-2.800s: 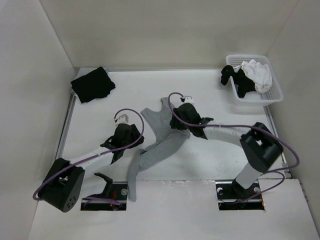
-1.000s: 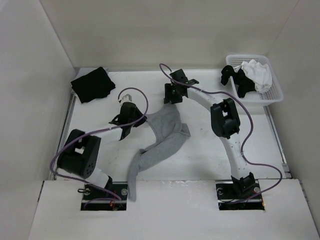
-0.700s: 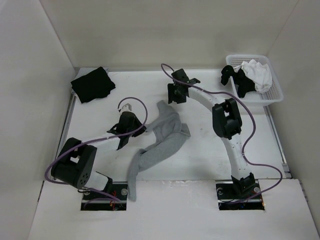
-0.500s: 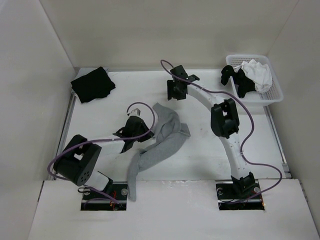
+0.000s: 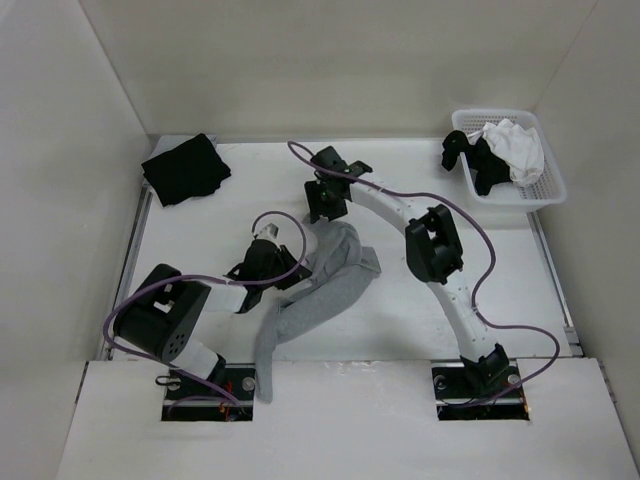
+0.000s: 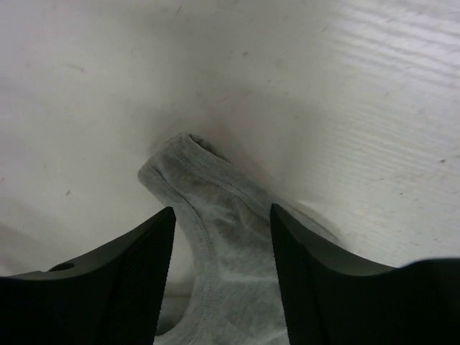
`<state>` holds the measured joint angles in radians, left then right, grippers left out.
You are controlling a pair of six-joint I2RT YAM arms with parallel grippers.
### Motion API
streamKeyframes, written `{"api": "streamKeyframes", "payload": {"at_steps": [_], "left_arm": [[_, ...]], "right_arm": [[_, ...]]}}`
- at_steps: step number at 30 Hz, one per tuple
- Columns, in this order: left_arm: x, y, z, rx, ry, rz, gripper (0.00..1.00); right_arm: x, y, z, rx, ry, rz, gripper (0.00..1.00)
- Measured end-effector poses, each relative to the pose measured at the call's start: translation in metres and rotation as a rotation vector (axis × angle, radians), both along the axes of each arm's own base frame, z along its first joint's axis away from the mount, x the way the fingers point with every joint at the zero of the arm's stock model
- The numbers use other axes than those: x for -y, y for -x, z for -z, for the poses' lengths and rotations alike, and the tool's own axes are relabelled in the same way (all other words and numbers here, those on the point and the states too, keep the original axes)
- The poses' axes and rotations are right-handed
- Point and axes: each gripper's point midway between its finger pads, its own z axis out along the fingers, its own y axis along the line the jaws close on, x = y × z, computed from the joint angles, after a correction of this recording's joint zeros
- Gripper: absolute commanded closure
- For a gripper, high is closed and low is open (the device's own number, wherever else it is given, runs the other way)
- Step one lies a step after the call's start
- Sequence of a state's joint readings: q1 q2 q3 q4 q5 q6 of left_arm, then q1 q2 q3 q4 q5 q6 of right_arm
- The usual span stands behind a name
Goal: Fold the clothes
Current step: Flatten the tank top out
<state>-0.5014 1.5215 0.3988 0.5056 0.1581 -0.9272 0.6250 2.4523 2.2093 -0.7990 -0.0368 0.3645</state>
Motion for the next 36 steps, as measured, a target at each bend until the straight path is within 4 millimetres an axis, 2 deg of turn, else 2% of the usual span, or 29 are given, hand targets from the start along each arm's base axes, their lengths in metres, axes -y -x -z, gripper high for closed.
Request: {"api": "streamKeyframes", "payload": {"at_steps": [3, 7, 8, 15, 21, 24, 25, 27, 28, 30, 31, 33, 36], "left_arm": [[-0.003, -0.001, 0.000, -0.003, 0.012, -0.003, 0.96], [-0.009, -0.004, -0.002, -0.004, 0.017, -0.019, 0.96], [-0.010, -0.005, -0.005, 0.000, 0.020, -0.024, 0.96], [-0.017, -0.011, -0.039, 0.094, 0.060, -0.057, 0.95], [-0.028, -0.013, -0.036, 0.080, 0.050, -0.092, 0.95], [-0.037, -0.016, -0.039, 0.076, 0.050, -0.123, 0.95], [-0.040, -0.017, -0.043, 0.079, 0.053, -0.135, 0.95], [-0.044, -0.025, -0.061, 0.104, 0.067, -0.161, 0.96], [-0.046, -0.030, -0.075, 0.131, 0.077, -0.174, 0.96], [-0.049, -0.044, -0.117, 0.213, 0.105, -0.204, 0.96], [-0.051, -0.051, -0.142, 0.263, 0.121, -0.220, 0.96], [-0.057, -0.060, -0.208, 0.397, 0.165, -0.258, 0.96], [-0.076, -0.051, -0.319, 0.627, 0.232, -0.324, 0.96]], "right_arm": [[-0.005, 0.009, 0.003, -0.016, 0.004, -0.022, 0.54], [0.001, 0.012, 0.007, -0.037, 0.023, -0.021, 0.65], [0.003, 0.014, 0.009, -0.045, 0.031, -0.021, 0.71], [0.012, 0.019, 0.017, -0.070, 0.066, -0.030, 0.97], [0.014, 0.021, 0.014, -0.049, 0.043, -0.015, 1.00], [0.018, 0.028, -0.002, -0.013, 0.005, 0.008, 1.00], [0.018, 0.029, -0.013, 0.011, -0.017, 0.016, 1.00], [0.018, 0.028, -0.056, 0.092, -0.079, 0.030, 1.00], [0.019, 0.027, -0.083, 0.143, -0.112, 0.036, 1.00], [0.020, 0.026, -0.155, 0.286, -0.203, 0.049, 1.00], [0.022, 0.028, -0.199, 0.375, -0.256, 0.056, 1.00], [0.031, 0.044, -0.281, 0.541, -0.352, 0.064, 1.00], [0.043, 0.098, -0.398, 0.769, -0.502, 0.041, 1.00]]}}
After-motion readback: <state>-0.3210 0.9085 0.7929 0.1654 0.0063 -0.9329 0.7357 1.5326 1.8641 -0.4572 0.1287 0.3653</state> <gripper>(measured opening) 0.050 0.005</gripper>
